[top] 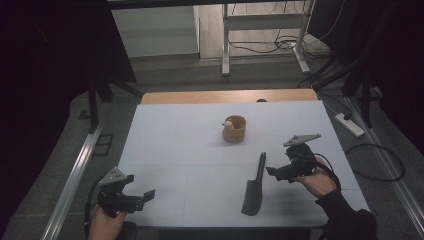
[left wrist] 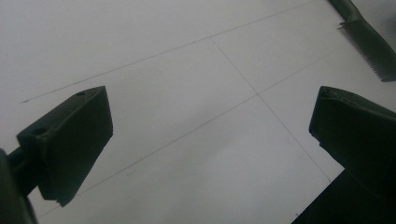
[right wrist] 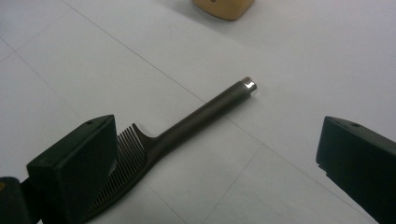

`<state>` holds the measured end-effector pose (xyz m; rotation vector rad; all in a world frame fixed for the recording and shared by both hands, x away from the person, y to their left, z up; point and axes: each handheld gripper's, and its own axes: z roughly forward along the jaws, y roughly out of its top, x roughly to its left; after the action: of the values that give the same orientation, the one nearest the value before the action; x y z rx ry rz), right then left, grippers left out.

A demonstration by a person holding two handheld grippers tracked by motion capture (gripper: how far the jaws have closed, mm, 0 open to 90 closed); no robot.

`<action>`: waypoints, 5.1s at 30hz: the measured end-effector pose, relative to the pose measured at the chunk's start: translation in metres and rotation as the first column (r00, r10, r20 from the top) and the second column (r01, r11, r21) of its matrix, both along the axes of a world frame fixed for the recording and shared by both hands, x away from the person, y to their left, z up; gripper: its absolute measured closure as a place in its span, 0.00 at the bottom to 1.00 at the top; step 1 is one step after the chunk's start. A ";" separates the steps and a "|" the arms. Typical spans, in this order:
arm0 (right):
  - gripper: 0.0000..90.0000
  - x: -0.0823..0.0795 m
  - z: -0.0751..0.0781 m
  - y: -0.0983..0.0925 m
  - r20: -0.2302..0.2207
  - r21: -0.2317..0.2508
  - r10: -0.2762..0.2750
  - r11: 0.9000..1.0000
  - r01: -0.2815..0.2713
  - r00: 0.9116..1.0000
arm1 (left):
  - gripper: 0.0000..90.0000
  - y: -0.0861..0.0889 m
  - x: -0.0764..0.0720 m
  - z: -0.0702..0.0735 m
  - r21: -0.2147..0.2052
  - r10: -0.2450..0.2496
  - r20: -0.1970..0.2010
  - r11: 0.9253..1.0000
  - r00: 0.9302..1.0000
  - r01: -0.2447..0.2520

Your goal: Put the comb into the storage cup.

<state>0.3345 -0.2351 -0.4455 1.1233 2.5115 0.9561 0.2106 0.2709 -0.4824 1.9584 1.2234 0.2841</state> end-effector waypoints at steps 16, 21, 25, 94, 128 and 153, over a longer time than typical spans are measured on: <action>0.00 0.016 0.000 0.025 -0.019 -0.038 0.029 0.999 -0.030 0.999 | 0.00 0.001 0.000 0.000 -0.008 -0.004 0.002 1.000 1.000 0.004; 0.00 0.021 -0.002 0.031 -0.020 -0.058 0.036 0.998 -0.037 0.999 | 0.00 0.001 0.000 0.000 -0.008 -0.005 0.003 1.000 1.000 0.005; 0.00 0.025 -0.004 0.038 -0.025 -0.078 0.037 0.996 -0.039 0.999 | 0.00 0.001 0.000 0.000 -0.010 -0.007 0.003 1.000 1.000 0.007; 1.00 0.083 -0.055 0.059 -0.131 -0.207 0.124 0.967 -0.149 0.984 | 0.01 0.002 0.000 0.000 -0.023 -0.020 0.007 1.000 1.000 0.020; 1.00 0.054 -0.054 0.014 -0.166 -0.211 0.103 0.968 -0.137 0.981 | 0.01 0.002 -0.001 0.000 -0.022 -0.022 0.013 1.000 1.000 0.023; 1.00 0.017 -0.052 -0.010 -0.203 -0.203 0.120 0.966 -0.162 0.972 | 0.01 0.001 0.000 0.000 -0.022 -0.025 0.011 0.999 1.000 0.025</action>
<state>0.3517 -0.2447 -0.4977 1.0218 2.7996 0.6071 0.2103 0.2720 -0.4824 1.9495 1.1896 0.2667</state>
